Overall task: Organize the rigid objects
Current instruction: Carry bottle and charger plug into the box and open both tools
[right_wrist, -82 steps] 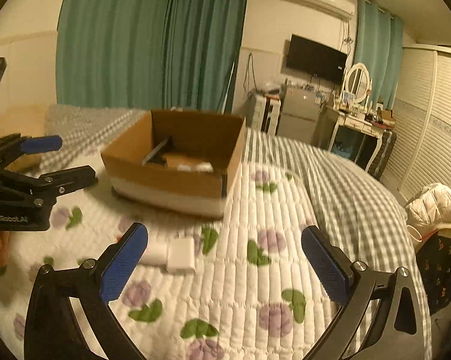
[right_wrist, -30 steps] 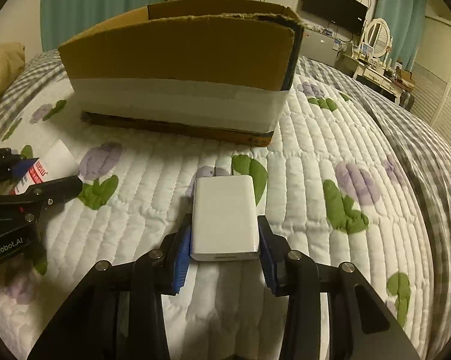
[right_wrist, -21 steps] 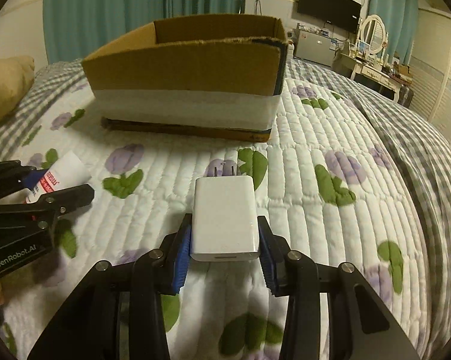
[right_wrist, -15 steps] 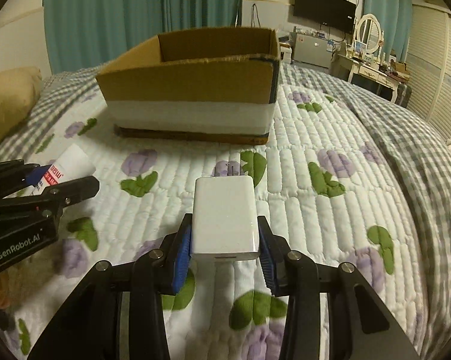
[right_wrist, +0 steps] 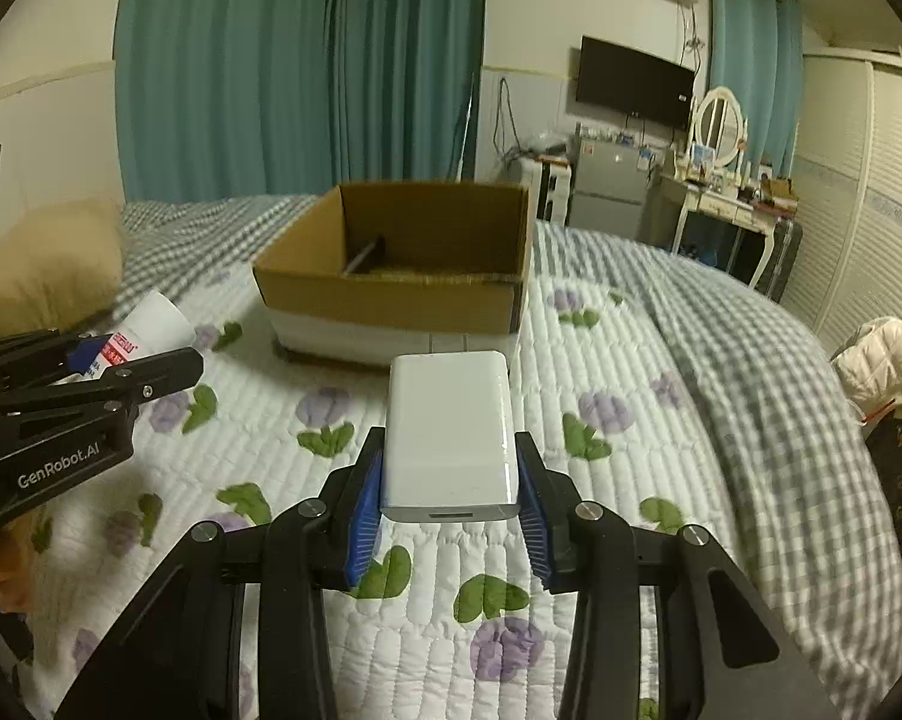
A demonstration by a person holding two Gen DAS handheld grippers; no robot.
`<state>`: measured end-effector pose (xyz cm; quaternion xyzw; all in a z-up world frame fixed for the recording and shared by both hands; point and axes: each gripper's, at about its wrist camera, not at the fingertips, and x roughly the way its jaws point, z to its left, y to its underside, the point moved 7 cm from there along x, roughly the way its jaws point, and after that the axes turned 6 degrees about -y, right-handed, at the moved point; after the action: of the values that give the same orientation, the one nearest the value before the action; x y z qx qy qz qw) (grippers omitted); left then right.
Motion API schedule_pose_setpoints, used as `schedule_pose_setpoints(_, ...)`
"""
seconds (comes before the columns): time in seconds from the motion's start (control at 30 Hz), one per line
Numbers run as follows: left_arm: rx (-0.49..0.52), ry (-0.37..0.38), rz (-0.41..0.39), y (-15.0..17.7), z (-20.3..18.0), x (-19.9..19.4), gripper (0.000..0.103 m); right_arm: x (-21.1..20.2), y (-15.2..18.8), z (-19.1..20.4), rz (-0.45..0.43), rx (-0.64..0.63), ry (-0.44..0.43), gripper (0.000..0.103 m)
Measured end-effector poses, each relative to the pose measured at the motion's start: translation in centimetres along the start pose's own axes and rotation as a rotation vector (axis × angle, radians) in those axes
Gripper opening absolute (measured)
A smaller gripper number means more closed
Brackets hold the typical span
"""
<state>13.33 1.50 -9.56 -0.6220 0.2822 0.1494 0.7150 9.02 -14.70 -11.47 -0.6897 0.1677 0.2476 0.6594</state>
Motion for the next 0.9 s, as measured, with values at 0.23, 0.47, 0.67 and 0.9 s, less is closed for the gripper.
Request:
schedule_pose_setpoints(0.23, -0.021, -0.003, -0.11, -3.3, 0.8, -2.9, 0.037, -2.6, -2.6, 0.2, -0.076, -0.001, 0.017, 0.04)
schedule_pose_setpoints(0.47, -0.013, 0.012, -0.186, -6.1, 0.8, -3.8, 0.037, -3.1, -5.6, 0.0, -0.134, -0.006, 0.037, 0.04)
schedule_pose_setpoints(0.67, -0.01, 0.038, -0.214, -7.9, 0.4, -2.4, 0.037, -2.6, -7.9, -0.1, -0.168, -0.036, 0.046, 0.04)
schedule_pose_setpoints(0.9, -0.012, 0.053, -0.204, -9.7, 0.4, 1.0, 0.037, 0.1, -10.4, -0.2, -0.187, -0.078, 0.059, 0.04)
